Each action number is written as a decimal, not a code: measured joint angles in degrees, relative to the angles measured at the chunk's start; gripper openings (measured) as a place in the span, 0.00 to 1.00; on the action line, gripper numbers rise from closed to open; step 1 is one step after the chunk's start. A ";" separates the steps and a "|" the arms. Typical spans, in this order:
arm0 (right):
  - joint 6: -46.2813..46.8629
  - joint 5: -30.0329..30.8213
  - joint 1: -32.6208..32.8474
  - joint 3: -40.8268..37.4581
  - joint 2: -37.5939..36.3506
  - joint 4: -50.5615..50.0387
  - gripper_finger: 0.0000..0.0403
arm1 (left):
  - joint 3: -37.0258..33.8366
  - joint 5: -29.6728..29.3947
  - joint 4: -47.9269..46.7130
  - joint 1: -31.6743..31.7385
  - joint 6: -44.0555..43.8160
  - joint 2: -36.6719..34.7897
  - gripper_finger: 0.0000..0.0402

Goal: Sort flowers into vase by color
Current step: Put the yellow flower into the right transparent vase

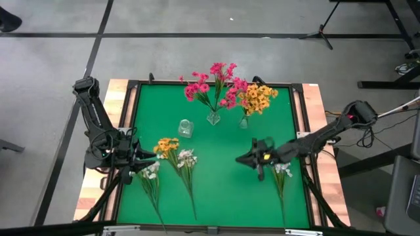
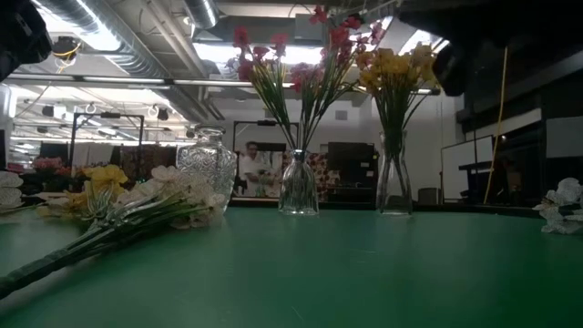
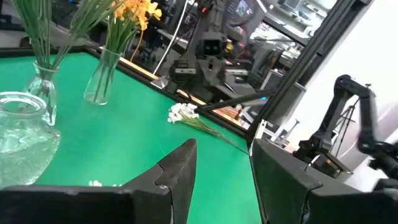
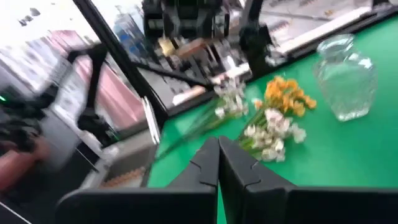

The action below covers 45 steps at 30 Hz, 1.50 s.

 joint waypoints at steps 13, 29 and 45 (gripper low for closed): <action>-1.98 9.41 4.59 44.02 33.52 -32.59 0.00 | 0.00 -0.04 0.20 0.00 -0.09 0.00 0.38; -4.55 19.65 2.44 76.81 60.35 -41.05 0.43 | 0.00 -0.05 -0.25 0.01 0.07 0.00 0.38; -0.50 19.05 -0.45 82.31 70.61 -42.38 0.44 | 0.00 -0.02 -1.97 -0.04 -0.02 0.00 0.38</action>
